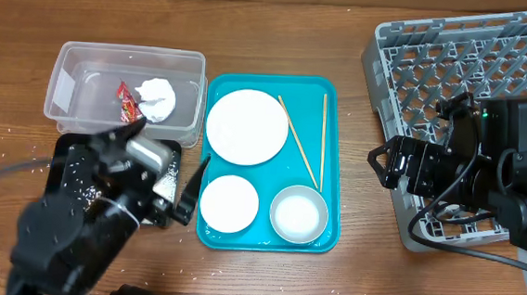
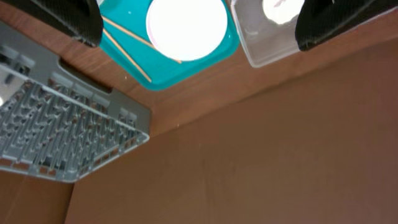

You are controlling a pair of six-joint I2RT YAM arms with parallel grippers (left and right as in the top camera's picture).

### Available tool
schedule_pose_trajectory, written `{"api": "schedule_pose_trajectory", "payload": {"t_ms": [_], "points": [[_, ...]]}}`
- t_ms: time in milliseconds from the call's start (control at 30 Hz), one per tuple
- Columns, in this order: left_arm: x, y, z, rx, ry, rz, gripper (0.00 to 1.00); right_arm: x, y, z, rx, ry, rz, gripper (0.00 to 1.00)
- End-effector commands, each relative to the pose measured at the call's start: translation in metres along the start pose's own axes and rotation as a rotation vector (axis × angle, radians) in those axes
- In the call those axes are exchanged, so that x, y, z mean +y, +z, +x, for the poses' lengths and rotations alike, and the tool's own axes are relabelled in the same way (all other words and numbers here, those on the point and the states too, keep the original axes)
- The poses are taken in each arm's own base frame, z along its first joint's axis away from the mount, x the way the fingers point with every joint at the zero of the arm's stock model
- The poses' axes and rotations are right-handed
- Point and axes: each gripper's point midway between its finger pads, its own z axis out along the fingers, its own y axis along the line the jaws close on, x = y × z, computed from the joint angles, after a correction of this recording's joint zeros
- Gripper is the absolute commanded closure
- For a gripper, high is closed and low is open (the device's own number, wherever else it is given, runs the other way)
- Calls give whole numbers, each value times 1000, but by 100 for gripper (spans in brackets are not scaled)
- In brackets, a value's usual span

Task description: Sort waste into correct bins and load items into the dishwasher

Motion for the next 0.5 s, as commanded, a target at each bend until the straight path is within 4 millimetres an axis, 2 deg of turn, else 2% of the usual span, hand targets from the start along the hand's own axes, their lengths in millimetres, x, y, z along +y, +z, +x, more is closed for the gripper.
{"api": "schedule_pose_trajectory", "payload": {"t_ms": [0,100,133,267,467], "points": [[-13,2,35,-52,61,54,0,2,-4,-2,-22,-12,0,0],[-14,6,61,-101,73,34,0,2,-4,-2,-22,-12,0,0],[-18,8,77,-129,80,39,0,2,-4,-2,-21,-12,0,0],[-27,8,112,-158,87,66,0,2,-4,-2,-21,-12,0,0],[-28,12,146,-164,87,52,0,2,-4,-2,-22,-12,0,0]]}}
